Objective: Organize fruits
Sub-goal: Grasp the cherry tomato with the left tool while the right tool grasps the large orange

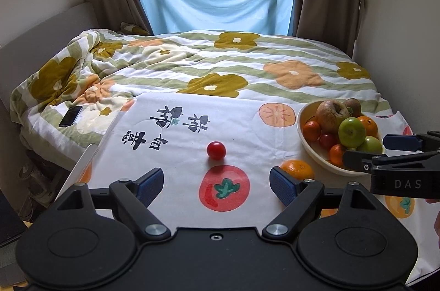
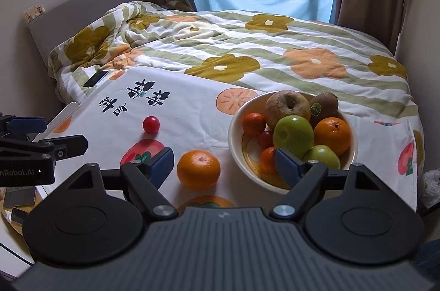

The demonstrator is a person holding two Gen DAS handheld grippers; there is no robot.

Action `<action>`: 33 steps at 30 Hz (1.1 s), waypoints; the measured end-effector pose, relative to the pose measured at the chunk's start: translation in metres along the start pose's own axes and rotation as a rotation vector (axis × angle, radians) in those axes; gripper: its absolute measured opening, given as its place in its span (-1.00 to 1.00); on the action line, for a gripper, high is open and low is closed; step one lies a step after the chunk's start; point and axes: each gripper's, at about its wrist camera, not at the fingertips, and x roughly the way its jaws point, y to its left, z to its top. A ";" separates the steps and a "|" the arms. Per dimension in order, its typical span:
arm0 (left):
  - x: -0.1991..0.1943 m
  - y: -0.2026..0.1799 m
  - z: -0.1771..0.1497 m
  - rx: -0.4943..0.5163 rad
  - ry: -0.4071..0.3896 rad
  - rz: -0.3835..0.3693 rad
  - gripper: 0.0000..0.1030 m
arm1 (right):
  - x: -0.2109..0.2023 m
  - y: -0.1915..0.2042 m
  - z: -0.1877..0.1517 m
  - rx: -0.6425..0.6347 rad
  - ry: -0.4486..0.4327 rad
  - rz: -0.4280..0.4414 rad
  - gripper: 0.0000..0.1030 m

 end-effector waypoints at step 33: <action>0.174 0.039 0.026 0.524 0.089 -0.368 0.59 | 0.088 0.062 -0.032 0.399 0.093 -0.379 1.00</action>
